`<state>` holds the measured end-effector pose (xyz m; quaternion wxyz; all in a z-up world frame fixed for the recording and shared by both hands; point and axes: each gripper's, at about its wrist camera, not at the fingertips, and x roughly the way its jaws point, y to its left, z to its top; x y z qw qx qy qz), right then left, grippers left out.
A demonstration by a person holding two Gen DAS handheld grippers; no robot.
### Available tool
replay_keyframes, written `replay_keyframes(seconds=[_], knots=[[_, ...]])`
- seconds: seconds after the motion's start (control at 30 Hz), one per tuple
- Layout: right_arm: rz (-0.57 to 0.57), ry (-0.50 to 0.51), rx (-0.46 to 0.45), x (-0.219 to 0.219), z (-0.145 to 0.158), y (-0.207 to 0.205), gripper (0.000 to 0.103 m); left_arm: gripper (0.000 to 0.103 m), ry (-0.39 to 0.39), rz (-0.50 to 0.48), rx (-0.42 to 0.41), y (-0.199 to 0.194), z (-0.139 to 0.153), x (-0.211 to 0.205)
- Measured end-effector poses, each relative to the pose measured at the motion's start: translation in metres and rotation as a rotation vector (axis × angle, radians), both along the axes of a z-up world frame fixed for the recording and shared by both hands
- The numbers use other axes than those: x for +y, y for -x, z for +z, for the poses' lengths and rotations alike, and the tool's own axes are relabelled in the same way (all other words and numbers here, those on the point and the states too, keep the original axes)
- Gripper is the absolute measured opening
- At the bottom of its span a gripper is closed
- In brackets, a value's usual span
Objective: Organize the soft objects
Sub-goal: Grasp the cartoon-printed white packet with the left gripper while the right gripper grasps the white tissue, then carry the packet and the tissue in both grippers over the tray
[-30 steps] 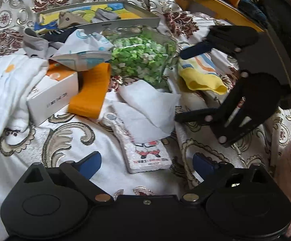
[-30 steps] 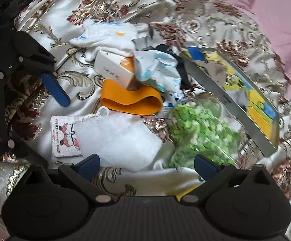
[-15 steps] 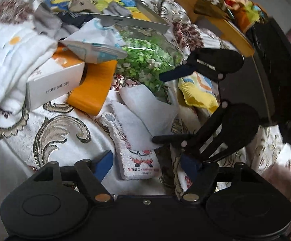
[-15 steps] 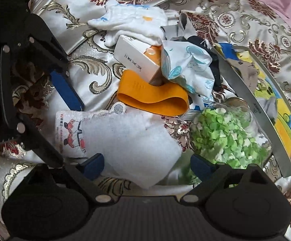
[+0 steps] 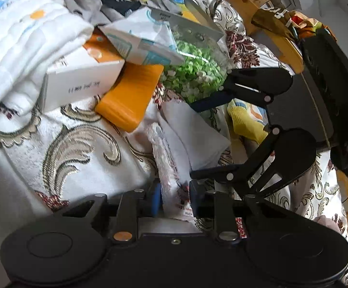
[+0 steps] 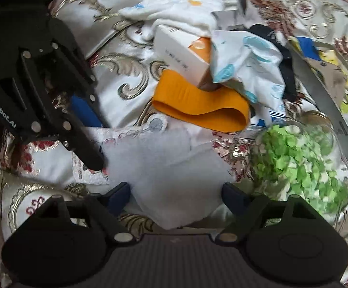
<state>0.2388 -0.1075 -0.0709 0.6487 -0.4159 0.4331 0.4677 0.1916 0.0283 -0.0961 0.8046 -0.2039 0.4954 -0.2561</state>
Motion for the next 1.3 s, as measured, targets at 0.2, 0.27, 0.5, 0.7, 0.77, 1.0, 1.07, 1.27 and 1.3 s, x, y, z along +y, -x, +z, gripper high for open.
replay_keyframes(seconds=[0.2, 0.27, 0.5, 0.7, 0.77, 1.0, 1.07, 1.27, 1.3], knots=[[0.091, 0.099, -0.025, 0.015, -0.008, 0.004, 0.083, 0.025, 0.007, -0.014, 0.006, -0.004, -0.005, -0.005], [0.103, 0.113, -0.021, 0.020, -0.010, 0.003, 0.082, 0.023, 0.006, -0.022, 0.005, -0.005, -0.005, -0.007], [0.095, 0.111, 0.019, 0.027, -0.010, 0.000, 0.064, 0.020, -0.005, -0.044, -0.003, -0.005, -0.006, -0.011], [0.027, 0.045, 0.030, 0.006, -0.010, 0.006, 0.039, 0.020, -0.010, -0.051, -0.007, -0.006, -0.006, -0.011], [-0.007, 0.020, -0.001, -0.001, -0.010, 0.008, 0.030, 0.019, -0.011, -0.051, -0.009, -0.005, -0.006, -0.011], [-0.180, -0.100, -0.183, -0.029, -0.012, 0.031, 0.016, 0.018, -0.040, -0.067, -0.045, -0.002, -0.002, -0.015], [-0.240, -0.144, -0.238, -0.033, -0.014, 0.042, 0.015, 0.018, -0.053, -0.065, -0.061, 0.000, -0.001, -0.016], [-0.459, -0.284, -0.364, -0.037, -0.015, 0.066, 0.014, 0.015, -0.146, -0.031, -0.154, 0.011, 0.012, -0.022], [-0.502, -0.309, -0.376, -0.036, -0.013, 0.069, 0.014, 0.014, -0.156, -0.026, -0.166, 0.013, 0.014, -0.022]])
